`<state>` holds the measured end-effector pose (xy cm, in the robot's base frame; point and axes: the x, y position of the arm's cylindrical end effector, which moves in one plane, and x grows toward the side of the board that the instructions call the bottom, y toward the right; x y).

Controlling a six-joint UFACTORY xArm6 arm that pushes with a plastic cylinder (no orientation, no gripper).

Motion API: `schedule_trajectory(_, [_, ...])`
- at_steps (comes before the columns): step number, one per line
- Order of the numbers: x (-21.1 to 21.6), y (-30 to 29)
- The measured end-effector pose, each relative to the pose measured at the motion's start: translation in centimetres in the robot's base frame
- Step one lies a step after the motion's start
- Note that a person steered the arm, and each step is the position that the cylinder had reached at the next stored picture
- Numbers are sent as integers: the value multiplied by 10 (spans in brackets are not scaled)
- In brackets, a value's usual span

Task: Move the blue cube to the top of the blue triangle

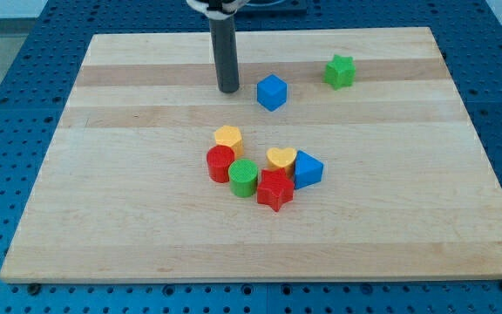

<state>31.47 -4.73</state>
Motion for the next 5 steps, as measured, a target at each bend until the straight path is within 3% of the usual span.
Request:
schedule_trajectory(1, [-9, 46])
schedule_trajectory(3, [84, 89])
schedule_trajectory(5, [67, 89])
